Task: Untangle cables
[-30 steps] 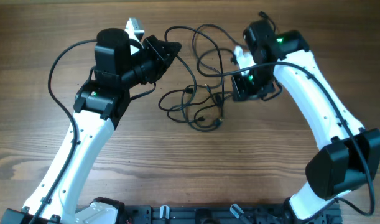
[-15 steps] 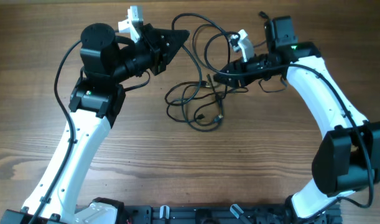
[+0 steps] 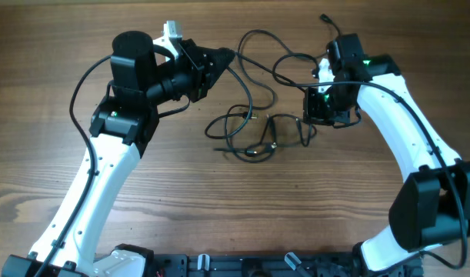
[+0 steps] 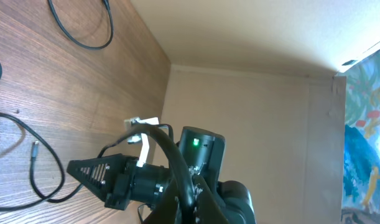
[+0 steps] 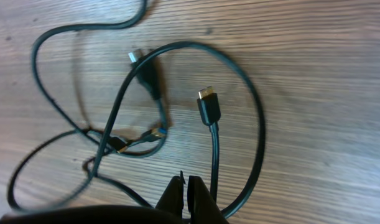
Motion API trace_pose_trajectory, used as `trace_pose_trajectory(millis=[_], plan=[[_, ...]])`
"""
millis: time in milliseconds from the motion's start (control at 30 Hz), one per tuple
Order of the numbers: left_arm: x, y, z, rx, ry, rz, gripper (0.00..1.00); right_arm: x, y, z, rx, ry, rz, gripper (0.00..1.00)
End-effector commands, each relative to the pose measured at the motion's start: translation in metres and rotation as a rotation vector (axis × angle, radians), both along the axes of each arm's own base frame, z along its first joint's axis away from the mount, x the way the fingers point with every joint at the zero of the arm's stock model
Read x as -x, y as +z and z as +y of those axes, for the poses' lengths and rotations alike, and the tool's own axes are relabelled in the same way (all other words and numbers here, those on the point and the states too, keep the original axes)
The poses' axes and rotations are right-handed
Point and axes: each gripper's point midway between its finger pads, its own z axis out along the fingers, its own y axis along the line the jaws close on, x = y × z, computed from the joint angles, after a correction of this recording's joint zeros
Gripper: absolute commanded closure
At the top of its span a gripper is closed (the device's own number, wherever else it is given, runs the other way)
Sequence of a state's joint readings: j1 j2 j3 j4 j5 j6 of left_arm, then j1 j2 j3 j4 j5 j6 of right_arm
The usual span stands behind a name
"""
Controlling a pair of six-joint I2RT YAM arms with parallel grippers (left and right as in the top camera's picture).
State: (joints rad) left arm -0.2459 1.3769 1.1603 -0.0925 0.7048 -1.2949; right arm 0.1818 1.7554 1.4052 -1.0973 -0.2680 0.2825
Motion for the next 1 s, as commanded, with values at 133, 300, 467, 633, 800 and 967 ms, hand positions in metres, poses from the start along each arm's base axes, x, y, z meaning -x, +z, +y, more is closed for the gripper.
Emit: trace_pose_trajectory(millis=[133, 300, 467, 633, 800, 967], plan=[[-0.012, 0.007, 0.014, -0.03, 0.073, -0.062, 0.96, 0.006, 0.041, -0.051, 0.238, -0.148, -0.03, 0.95], [-0.012, 0.006, 0.014, -0.031, 0.072, -0.057, 0.96, 0.043, 0.017, -0.037, 0.163, -0.021, 0.138, 0.94], [-0.011, 0.004, 0.014, -0.035, 0.071, -0.047, 0.96, 0.056, -0.029, -0.032, 0.13, -0.026, 0.175, 0.95], [-0.009, -0.003, 0.015, -0.043, 0.07, -0.015, 0.96, 0.075, -0.056, -0.064, 0.305, -0.103, 0.218, 0.95], [-0.008, -0.006, 0.015, -0.048, 0.068, -0.002, 0.96, 0.09, -0.073, -0.081, 0.398, -0.177, 0.252, 0.96], [-0.003, -0.011, 0.001, -0.107, 0.039, -0.048, 0.96, 0.11, -0.056, -0.127, 0.685, -0.352, 0.286, 0.96]])
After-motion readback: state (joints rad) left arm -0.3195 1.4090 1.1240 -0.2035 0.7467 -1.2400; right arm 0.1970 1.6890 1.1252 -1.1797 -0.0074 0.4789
